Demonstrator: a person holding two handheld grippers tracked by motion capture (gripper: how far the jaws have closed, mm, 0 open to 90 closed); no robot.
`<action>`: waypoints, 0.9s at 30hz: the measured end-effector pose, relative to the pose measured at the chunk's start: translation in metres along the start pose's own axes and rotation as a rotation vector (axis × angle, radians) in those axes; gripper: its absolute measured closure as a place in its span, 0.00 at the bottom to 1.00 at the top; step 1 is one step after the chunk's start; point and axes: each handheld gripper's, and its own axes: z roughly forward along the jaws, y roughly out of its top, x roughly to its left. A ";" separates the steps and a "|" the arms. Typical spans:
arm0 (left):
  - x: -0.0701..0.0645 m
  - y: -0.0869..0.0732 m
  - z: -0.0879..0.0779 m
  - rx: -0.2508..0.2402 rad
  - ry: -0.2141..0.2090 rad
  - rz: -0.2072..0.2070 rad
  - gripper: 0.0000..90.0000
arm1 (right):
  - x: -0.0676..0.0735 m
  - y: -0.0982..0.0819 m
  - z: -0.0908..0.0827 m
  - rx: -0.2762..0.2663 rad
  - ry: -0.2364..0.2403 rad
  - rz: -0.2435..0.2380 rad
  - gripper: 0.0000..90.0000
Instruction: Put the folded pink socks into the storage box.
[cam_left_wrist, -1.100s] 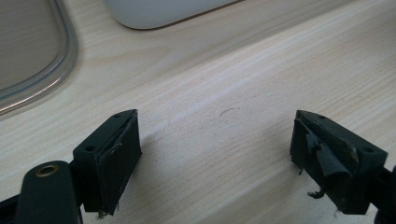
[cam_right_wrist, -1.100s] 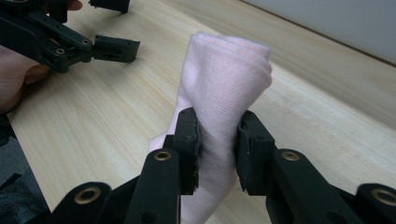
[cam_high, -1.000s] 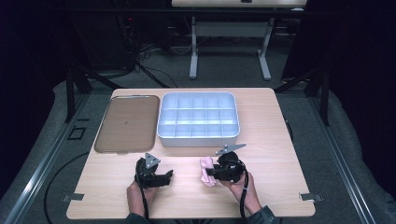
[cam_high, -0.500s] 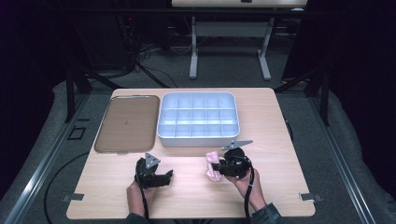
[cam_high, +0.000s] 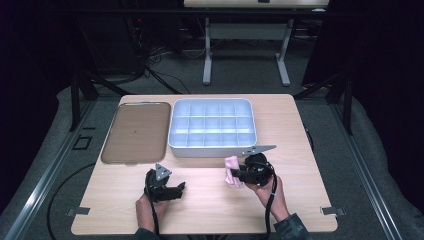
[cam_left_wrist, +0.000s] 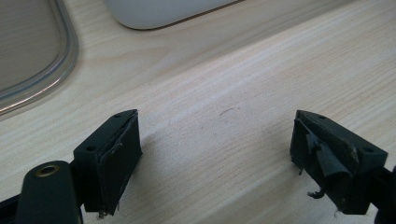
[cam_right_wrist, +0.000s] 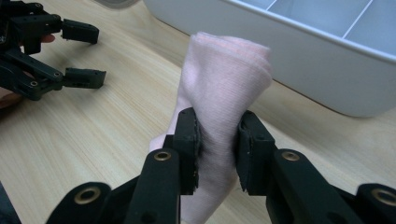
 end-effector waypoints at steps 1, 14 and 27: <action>0.000 0.000 0.000 -0.001 0.000 -0.001 0.18 | 0.000 0.001 -0.001 -0.004 0.004 -0.001 0.80; 0.000 0.000 0.000 -0.001 0.000 -0.001 0.18 | -0.009 0.012 -0.013 -0.036 -0.026 -0.009 0.80; 0.000 0.000 0.001 0.010 0.000 -0.004 0.13 | -0.013 0.029 -0.024 -0.059 -0.049 -0.027 0.80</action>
